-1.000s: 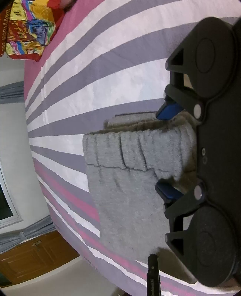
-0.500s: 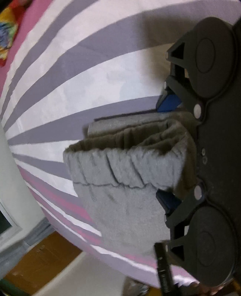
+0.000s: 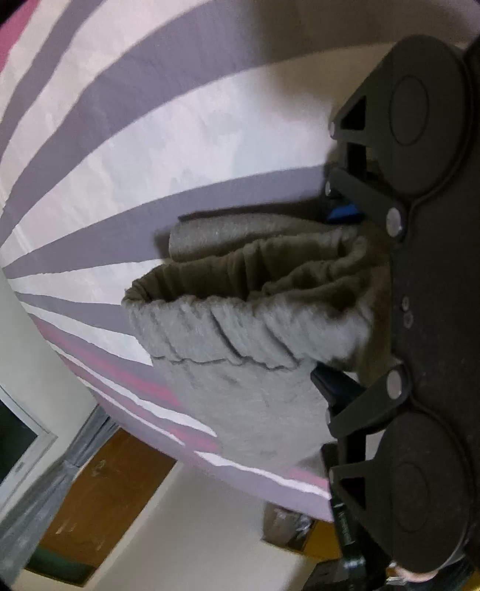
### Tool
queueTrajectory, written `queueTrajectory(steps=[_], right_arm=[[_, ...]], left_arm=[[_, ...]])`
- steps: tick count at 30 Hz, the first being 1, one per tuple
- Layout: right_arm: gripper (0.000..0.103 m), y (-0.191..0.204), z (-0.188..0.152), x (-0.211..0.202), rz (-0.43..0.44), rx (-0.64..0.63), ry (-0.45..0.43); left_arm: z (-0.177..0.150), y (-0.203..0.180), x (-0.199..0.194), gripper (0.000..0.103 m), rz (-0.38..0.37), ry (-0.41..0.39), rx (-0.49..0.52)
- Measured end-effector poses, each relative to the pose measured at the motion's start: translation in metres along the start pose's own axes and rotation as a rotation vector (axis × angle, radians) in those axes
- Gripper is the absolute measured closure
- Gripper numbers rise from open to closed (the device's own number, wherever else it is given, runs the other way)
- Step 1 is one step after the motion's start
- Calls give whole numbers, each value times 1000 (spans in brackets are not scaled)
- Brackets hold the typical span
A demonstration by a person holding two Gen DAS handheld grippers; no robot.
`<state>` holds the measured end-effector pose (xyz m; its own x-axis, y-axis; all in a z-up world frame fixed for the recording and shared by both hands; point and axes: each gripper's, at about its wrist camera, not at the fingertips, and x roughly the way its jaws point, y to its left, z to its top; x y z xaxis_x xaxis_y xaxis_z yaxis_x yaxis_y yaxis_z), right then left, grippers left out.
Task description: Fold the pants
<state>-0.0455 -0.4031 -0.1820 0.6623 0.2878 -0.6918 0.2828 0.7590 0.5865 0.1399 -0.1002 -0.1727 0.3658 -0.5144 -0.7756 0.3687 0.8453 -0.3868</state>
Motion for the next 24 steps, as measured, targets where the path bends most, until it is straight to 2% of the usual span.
queueTrajectory(steps=[2,4,6,7,8,10,11,13,15,17,19,21,22,24], right_arm=[[18,-2,1,5,18,25,-14],[18,4,1,8,1,14,-12],[24,10,0,5,-10,-6,-6],[31,10,0,1,-1,-2,-4],[36,7,-1,-3,24,12,0],[38,-4,-1,-9,70,49,9],[39,-8,-1,-10,86,62,16],[38,-13,0,-11,103,74,32],[34,-13,1,-7,98,68,34],[28,-12,2,-2,101,73,31],[27,-7,0,-1,97,75,17],[31,-4,-1,-3,114,84,16],[39,-6,-2,-7,154,107,22],[42,-16,-2,-16,268,145,32]], left_arm=[[1,5,7,50,-16,11,-32],[1,6,7,50,-19,9,-43],[-3,3,2,60,-22,-3,-29],[-4,4,-2,62,-30,-10,-27],[-5,7,-5,64,-40,-11,-33],[-7,16,-9,65,-51,3,-38],[-7,17,-9,63,-47,8,-27],[-8,19,-10,53,-26,13,-14],[-9,20,-9,46,-13,11,-21],[-10,22,-4,45,-34,16,-58],[-12,19,1,46,-79,22,-88],[-15,15,1,57,-86,8,-84],[-15,17,-2,61,-105,3,-94],[-16,31,-7,73,-172,0,-149]])
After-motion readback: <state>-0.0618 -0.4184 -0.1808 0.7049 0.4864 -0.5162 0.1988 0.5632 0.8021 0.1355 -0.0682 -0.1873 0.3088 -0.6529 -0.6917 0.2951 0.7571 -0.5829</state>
